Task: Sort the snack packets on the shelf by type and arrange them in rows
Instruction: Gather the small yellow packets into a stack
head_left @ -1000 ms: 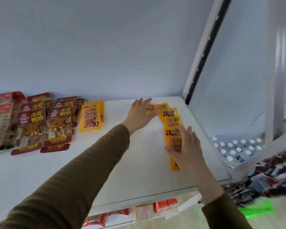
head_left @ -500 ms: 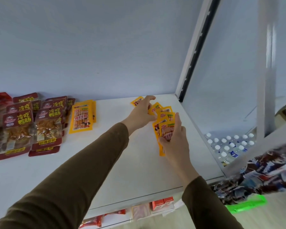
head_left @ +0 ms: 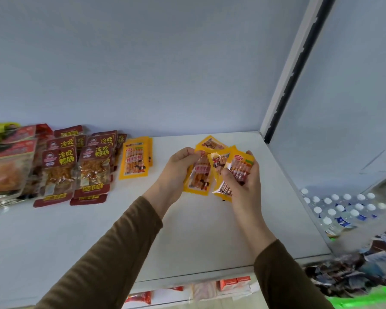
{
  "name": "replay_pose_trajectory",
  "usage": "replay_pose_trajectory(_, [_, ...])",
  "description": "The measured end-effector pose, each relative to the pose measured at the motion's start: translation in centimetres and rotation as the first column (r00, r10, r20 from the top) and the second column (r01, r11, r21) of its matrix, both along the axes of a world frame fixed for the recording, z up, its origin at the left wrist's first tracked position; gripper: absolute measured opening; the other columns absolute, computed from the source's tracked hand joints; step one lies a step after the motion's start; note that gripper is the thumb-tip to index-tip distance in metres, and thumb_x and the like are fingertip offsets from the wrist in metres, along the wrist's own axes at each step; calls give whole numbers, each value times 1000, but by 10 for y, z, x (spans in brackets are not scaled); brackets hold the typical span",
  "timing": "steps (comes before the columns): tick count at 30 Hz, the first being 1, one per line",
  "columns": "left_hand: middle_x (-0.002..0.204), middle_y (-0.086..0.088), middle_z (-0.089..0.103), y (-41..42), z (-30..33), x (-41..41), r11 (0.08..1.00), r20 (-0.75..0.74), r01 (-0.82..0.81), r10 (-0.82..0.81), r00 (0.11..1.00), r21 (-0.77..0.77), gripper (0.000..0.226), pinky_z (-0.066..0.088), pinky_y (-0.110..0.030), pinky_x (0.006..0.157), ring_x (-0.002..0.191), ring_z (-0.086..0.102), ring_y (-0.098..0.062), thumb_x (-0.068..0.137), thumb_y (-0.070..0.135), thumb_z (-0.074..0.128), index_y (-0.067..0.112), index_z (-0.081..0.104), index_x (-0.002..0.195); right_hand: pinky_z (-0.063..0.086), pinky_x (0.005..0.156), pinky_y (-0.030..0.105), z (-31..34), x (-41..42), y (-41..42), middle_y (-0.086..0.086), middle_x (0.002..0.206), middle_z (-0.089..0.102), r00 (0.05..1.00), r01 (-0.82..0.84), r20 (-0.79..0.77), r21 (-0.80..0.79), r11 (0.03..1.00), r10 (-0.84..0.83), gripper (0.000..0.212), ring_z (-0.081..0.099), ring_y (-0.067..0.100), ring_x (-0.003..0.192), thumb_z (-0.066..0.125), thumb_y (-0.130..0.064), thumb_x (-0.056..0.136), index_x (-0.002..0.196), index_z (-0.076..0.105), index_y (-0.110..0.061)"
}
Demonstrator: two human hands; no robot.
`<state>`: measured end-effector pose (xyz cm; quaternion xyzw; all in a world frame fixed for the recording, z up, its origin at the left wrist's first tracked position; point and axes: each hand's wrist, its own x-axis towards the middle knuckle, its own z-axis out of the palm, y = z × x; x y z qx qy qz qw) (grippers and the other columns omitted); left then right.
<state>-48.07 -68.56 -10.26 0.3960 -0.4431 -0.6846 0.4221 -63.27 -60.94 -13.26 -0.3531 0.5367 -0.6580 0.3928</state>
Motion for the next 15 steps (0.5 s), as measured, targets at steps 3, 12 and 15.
replay_pose_trajectory(3, [98,-18,73,15,-5,5,992,-149,-34,52,987,124,11,61,-44,75,83,73,-30,104,20,57,13,60,95,60,85,36,1,8,-9,-7,121,68,989,-26,-142,40,999,31,58,68,14,112,78,-25,90,141,50,-26])
replay_pose_trajectory(12, [125,-21,71,39,-8,1,995,-226,-17,38,973,94,37,62,-46,82,112,71,-37,97,12,66,5,59,132,32,98,33,-2,9,-31,4,139,55,573,127,-800,299,946,176,62,37,29,125,57,-62,92,139,53,-21])
replay_pose_trajectory(15, [125,-21,71,44,-6,-7,994,-206,-67,84,975,86,42,62,-49,87,114,70,-38,93,2,70,6,55,132,31,107,39,-1,14,-28,7,134,62,532,97,-831,248,964,160,48,44,32,124,45,-47,104,142,54,-18])
